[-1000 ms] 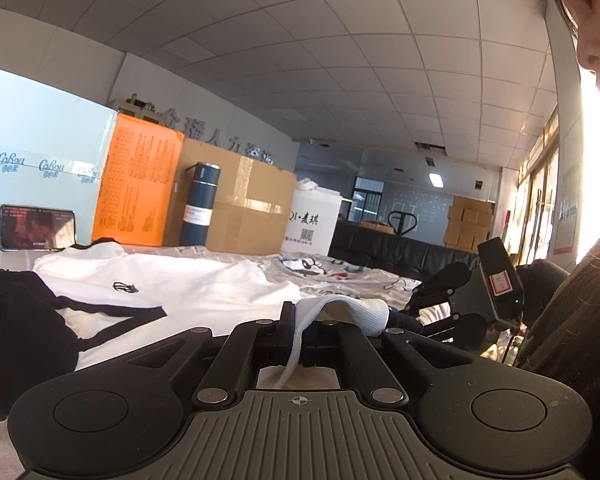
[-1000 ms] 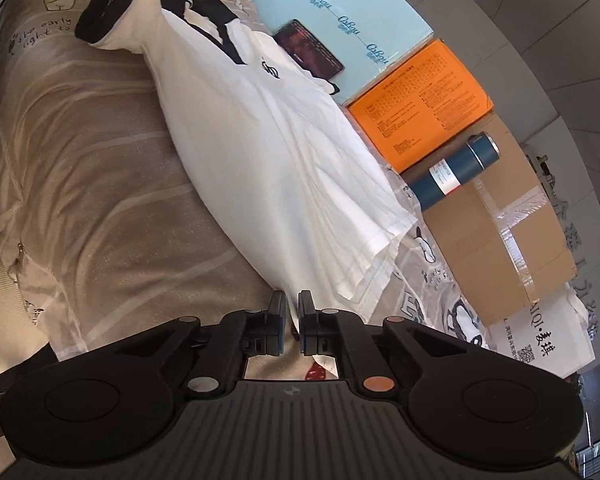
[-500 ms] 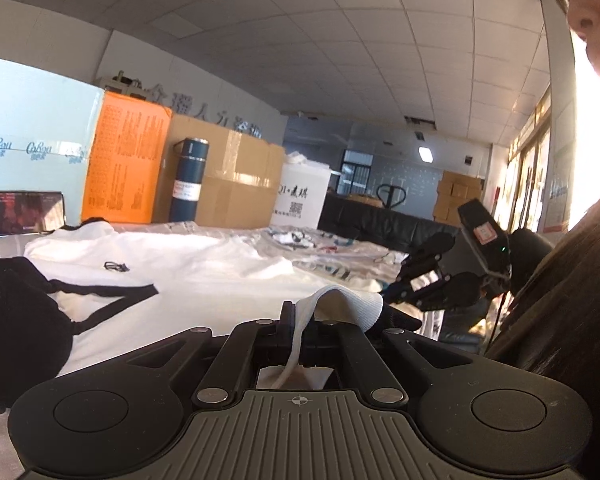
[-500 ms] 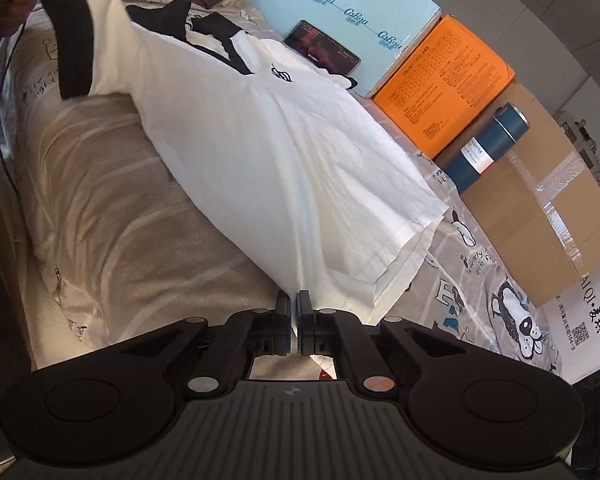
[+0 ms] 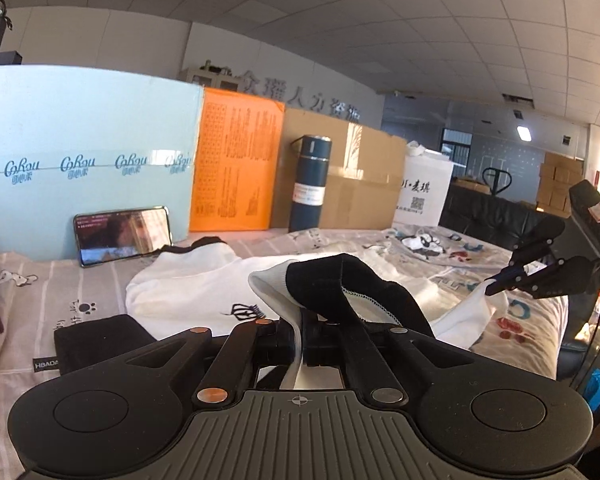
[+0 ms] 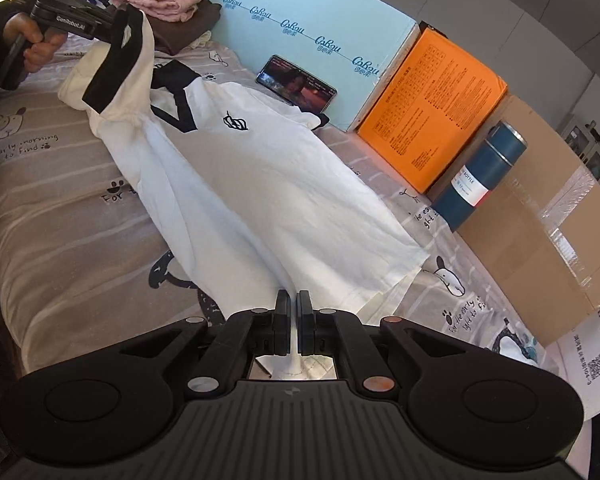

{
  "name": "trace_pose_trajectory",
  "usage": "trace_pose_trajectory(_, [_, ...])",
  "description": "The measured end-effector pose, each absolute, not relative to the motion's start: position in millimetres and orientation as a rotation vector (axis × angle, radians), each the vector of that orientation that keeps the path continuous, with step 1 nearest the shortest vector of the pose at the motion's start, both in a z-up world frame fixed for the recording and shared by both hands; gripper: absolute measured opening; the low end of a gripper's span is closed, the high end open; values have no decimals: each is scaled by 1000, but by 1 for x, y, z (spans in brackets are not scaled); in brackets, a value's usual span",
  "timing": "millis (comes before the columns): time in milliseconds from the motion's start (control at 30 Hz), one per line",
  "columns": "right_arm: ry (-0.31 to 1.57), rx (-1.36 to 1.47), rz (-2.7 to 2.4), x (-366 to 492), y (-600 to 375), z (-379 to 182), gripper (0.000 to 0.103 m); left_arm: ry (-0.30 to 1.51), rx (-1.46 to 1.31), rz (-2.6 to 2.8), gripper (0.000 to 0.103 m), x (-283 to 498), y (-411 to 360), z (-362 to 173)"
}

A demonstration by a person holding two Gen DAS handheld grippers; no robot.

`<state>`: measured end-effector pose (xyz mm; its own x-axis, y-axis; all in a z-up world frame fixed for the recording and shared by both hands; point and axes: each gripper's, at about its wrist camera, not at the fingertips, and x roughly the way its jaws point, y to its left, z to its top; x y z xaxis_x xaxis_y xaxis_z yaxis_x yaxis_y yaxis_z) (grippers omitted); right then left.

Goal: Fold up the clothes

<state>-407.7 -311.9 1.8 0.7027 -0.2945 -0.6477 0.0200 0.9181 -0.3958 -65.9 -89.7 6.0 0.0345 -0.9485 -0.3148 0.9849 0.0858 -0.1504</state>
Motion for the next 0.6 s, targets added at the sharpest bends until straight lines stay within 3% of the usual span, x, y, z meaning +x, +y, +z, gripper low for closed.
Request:
trace_pose_trajectory(100, [807,-342,-155,-395,-327,-1,3,437,149,-1471,4,-54,-106,-2])
trace_pose_trajectory(200, [828,-314,-137,-386,-338,-6,4,491,182,-1437,11,-42,-119,-9])
trace_pose_trajectory(267, [826,-298,-143,-385,-344,-8,14,515,183,-1401,34,-33,-124,-12])
trace_pose_trajectory(300, [821,-289,-155,-385,-348,-8,26,524,181,-1381,40,-28,-125,-13])
trace_pose_trajectory(333, [816,-277,-167,-385,-352,-9,33,527,179,-1364,52,-23,-126,-14])
trace_pose_trajectory(367, [807,-256,-180,-387,-357,-9,35,525,176,-1342,59,-20,-126,-14])
trace_pose_trajectory(600, [688,-44,-367,-411,-394,-12,45,439,187,-1201,60,-15,-105,-6])
